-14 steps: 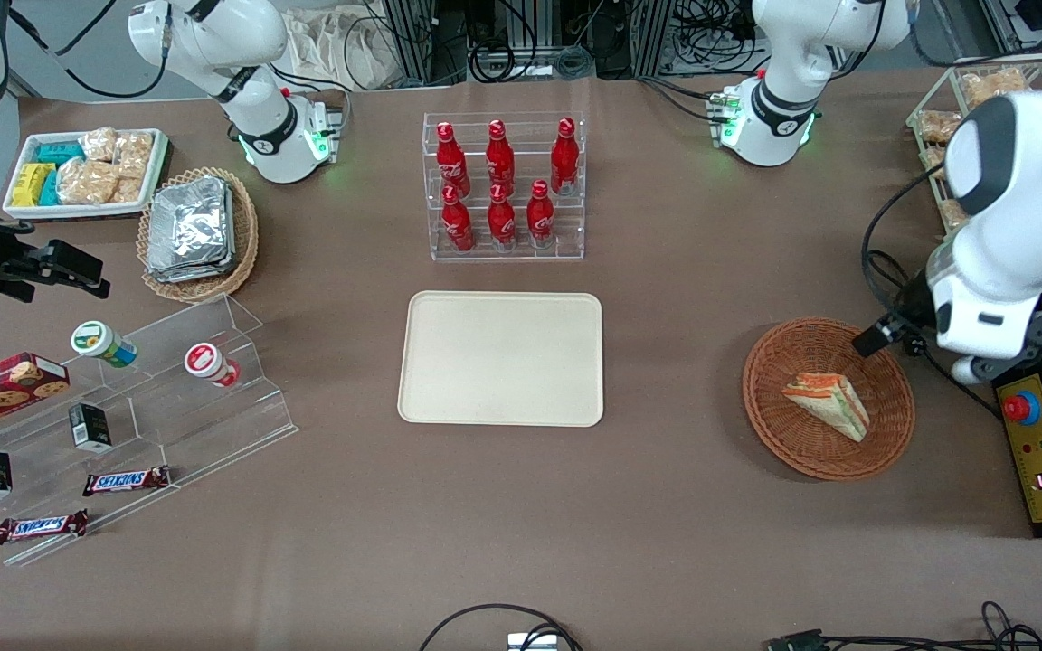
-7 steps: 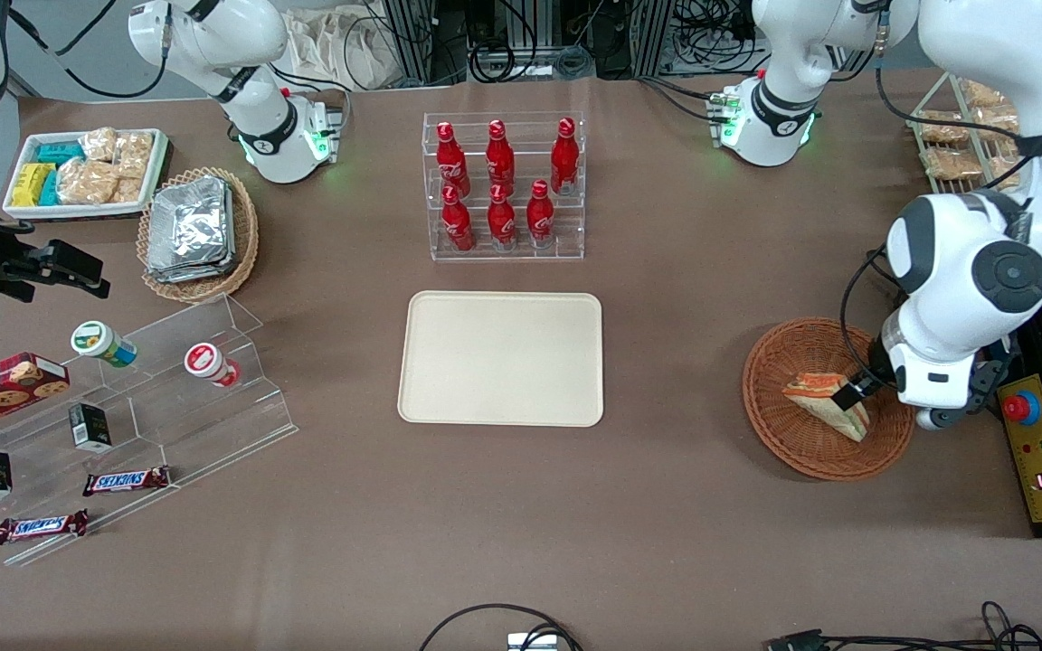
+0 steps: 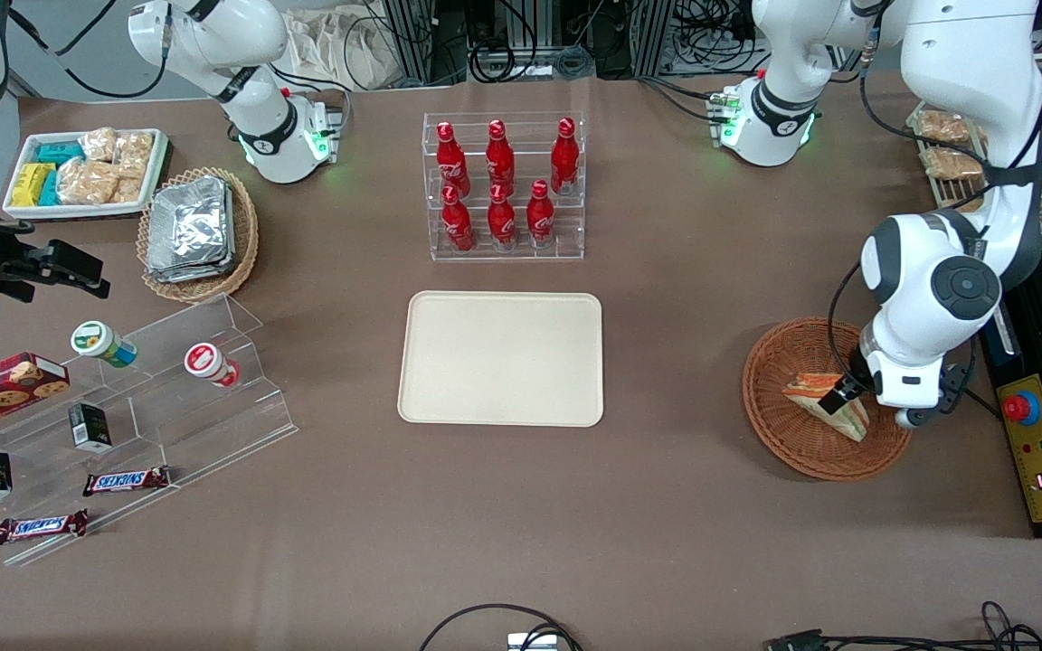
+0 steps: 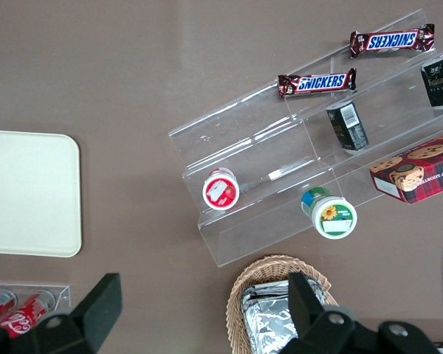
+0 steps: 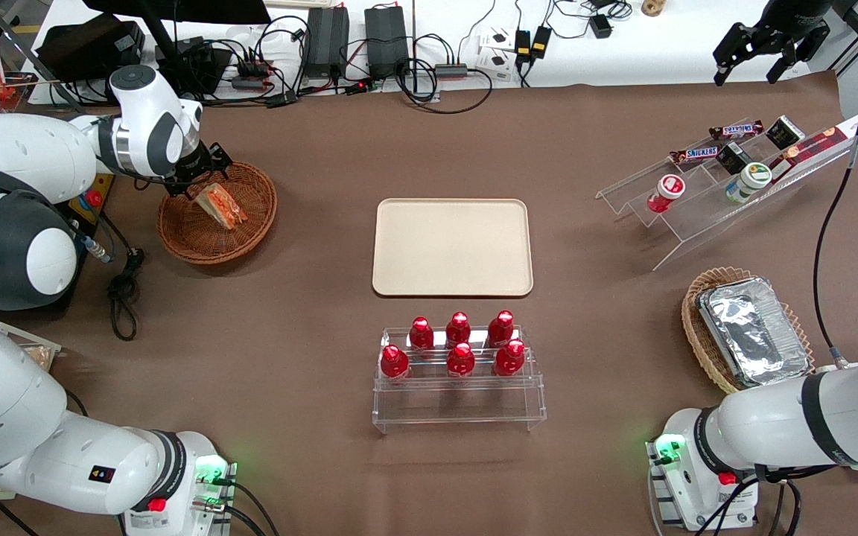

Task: Place sandwich from basket to tray
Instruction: 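Lower the open left gripper around the sandwich and close it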

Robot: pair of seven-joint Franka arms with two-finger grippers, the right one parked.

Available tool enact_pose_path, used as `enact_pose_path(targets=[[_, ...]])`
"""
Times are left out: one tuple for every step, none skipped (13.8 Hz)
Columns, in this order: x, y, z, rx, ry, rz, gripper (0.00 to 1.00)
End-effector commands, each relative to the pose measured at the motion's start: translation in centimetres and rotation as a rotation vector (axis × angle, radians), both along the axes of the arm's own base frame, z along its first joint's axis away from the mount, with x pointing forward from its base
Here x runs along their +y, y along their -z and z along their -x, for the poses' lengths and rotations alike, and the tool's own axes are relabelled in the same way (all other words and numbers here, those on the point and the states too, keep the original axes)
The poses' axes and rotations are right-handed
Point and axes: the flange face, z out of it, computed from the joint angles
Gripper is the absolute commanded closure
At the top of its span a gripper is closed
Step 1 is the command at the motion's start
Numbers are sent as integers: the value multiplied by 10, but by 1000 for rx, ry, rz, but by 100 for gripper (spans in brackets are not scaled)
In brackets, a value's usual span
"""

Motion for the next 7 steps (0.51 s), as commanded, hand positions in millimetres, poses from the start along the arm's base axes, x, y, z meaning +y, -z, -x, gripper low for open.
enact_pose_path(targets=[[0, 16, -1, -15, -31, 14, 0], [-1, 18, -1, -11, -35, 17, 0], [-1, 23, 0, -4, -38, 19, 0], [-1, 27, 0, -3, -38, 17, 4], [0, 33, 0, 7, -37, 13, 15], [-1, 34, 0, 10, -25, 11, 34], [-1, 33, 0, 11, -5, 6, 52]])
